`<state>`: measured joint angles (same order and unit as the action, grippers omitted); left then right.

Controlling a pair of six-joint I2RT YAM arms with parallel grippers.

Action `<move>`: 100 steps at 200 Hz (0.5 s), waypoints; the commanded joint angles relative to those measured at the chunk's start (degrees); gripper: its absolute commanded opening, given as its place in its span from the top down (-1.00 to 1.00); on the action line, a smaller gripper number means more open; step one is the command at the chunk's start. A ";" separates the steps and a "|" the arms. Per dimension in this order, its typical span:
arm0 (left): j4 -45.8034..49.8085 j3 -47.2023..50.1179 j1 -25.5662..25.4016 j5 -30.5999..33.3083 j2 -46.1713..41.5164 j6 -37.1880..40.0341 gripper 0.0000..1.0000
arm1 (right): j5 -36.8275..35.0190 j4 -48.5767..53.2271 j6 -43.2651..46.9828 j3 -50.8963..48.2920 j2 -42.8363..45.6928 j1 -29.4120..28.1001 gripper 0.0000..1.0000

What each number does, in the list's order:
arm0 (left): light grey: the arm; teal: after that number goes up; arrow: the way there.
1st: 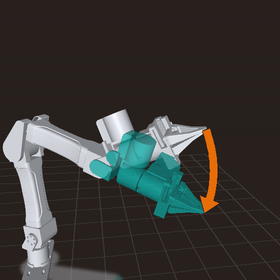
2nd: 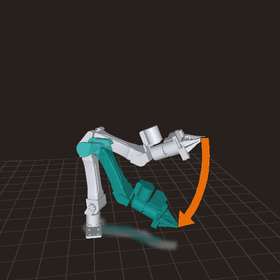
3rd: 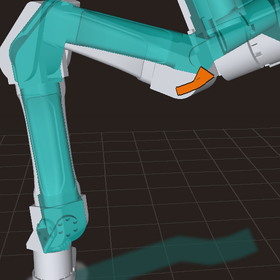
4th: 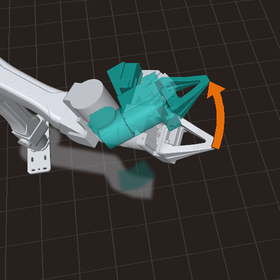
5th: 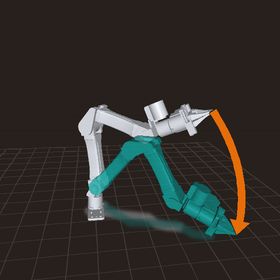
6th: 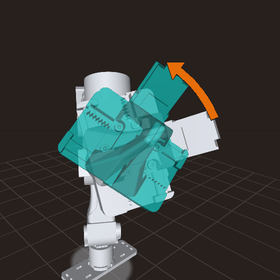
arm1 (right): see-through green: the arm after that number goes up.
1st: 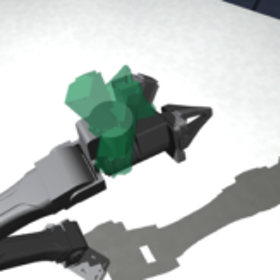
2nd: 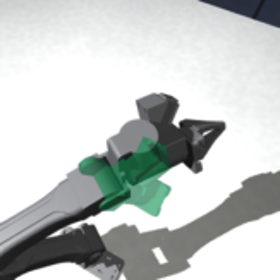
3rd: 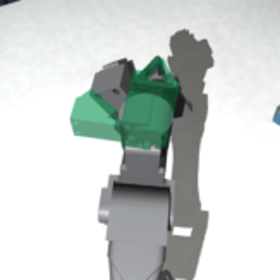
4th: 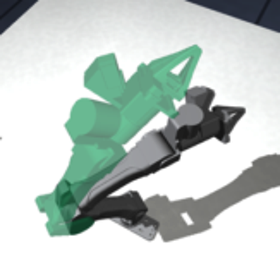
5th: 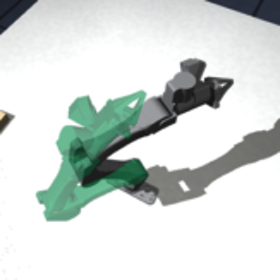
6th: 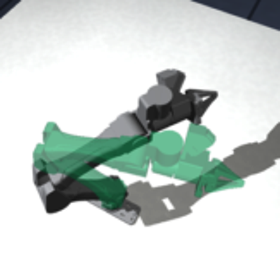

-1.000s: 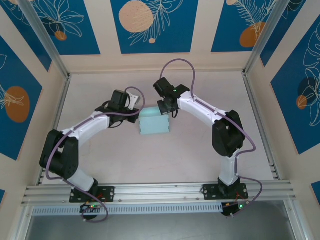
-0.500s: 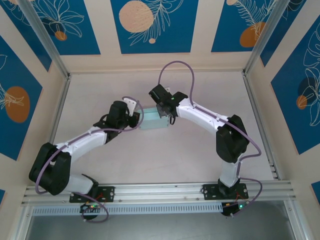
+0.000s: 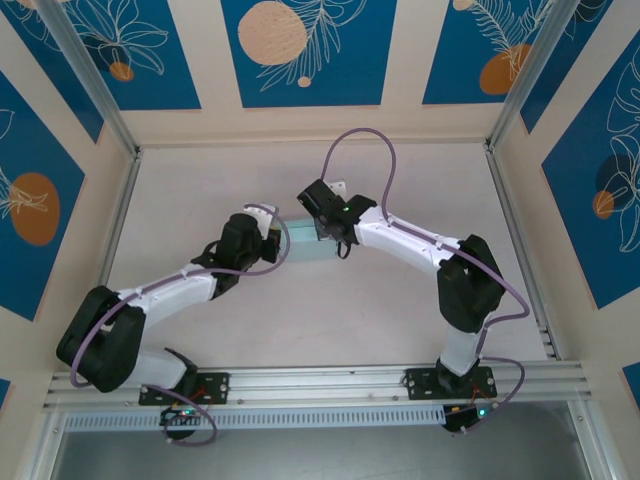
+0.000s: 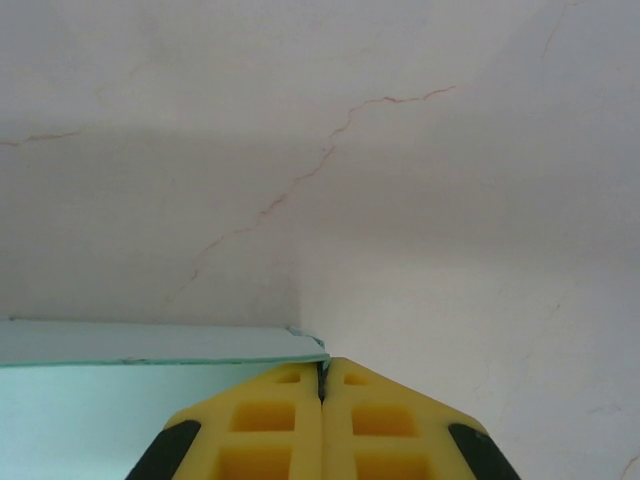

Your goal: Fold the paper box

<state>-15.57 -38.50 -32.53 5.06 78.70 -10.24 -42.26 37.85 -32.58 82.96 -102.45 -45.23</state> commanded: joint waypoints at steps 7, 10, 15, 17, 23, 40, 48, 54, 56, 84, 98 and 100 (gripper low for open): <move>-6.48 0.35 -2.09 -1.30 -0.25 -0.62 1.00 | 1.71 -2.99 -4.42 -3.15 1.84 -1.79 0.97; -6.49 0.36 -2.16 -1.21 -0.28 -0.54 1.00 | 1.66 -3.03 -4.68 -3.35 1.94 -1.79 0.97; -6.51 0.35 -2.16 -1.11 -0.29 -0.62 1.00 | 1.66 -3.23 -5.01 -3.70 2.14 -1.88 0.97; -6.56 0.42 -2.18 -1.10 -0.23 -0.60 1.00 | 1.65 -3.33 -5.08 -3.75 2.19 -1.88 0.97; -6.73 0.44 -2.20 -1.10 -0.14 -0.58 1.00 | 1.51 -3.64 -5.41 -4.15 2.40 -2.05 0.97; -6.98 0.53 -2.26 -1.08 0.10 -0.83 1.00 | 0.92 -4.14 -5.88 -4.20 2.48 -2.69 0.98; -7.01 0.53 -2.36 -0.94 0.30 -1.01 1.00 | 0.52 -4.10 -6.15 -3.96 2.31 -3.04 0.98; -7.09 0.53 -2.39 -0.93 0.46 -1.15 1.00 | 0.36 -3.97 -6.34 -3.62 2.16 -3.32 0.98; -7.17 0.53 -2.37 -0.97 0.53 -1.11 1.00 | 0.30 -3.93 -6.42 -3.56 2.08 -3.34 0.98; -7.44 0.44 -2.63 -0.84 1.01 -1.35 1.00 | -0.28 -3.77 -6.99 -2.17 1.03 -4.42 0.98; -7.55 0.53 -2.79 -0.84 0.98 -1.50 1.00 | -0.37 -3.83 -7.43 -1.65 0.45 -4.60 0.98; -7.54 0.53 -2.80 -0.84 1.01 -1.53 1.00 | -0.43 -3.83 -7.42 -1.59 0.42 -4.64 0.98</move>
<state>-17.63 -37.95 -33.15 7.64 79.50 -10.68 -45.10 36.29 -37.58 79.75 -100.57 -47.83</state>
